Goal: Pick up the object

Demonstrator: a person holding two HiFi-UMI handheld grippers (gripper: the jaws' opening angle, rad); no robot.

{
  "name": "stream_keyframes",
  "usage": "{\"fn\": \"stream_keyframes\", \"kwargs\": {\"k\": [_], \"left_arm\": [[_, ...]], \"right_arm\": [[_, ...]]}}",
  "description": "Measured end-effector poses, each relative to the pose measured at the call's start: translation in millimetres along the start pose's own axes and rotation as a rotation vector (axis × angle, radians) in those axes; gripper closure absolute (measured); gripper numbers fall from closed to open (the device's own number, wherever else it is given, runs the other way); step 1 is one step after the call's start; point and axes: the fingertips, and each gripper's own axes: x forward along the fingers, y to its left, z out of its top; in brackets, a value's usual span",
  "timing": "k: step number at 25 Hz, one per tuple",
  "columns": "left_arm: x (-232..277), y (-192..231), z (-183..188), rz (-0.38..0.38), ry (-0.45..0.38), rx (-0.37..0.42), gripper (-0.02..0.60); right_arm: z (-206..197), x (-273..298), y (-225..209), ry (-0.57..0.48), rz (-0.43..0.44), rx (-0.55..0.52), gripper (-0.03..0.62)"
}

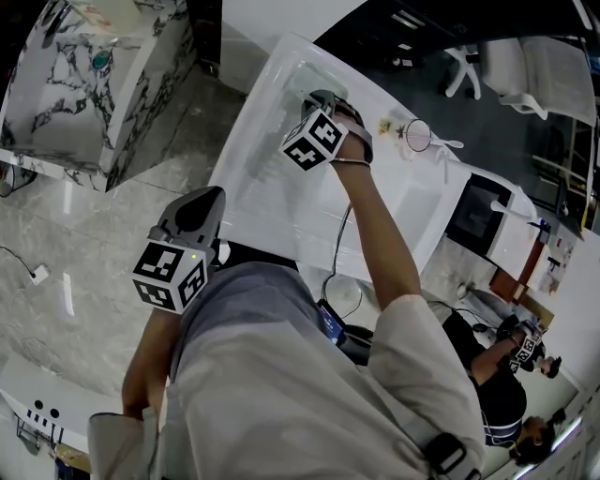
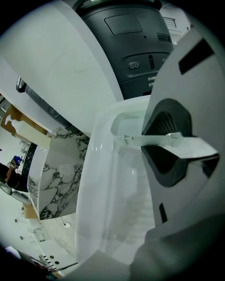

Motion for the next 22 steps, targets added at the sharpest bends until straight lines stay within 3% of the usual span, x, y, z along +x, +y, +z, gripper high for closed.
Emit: {"fn": "stream_keyframes", "kwargs": {"k": [22], "left_arm": [[-15,-1,-6,-0.014,-0.01,0.014,0.575]], "right_arm": [[-6,-13,17,0.019,0.004,0.032,0.526]]}}
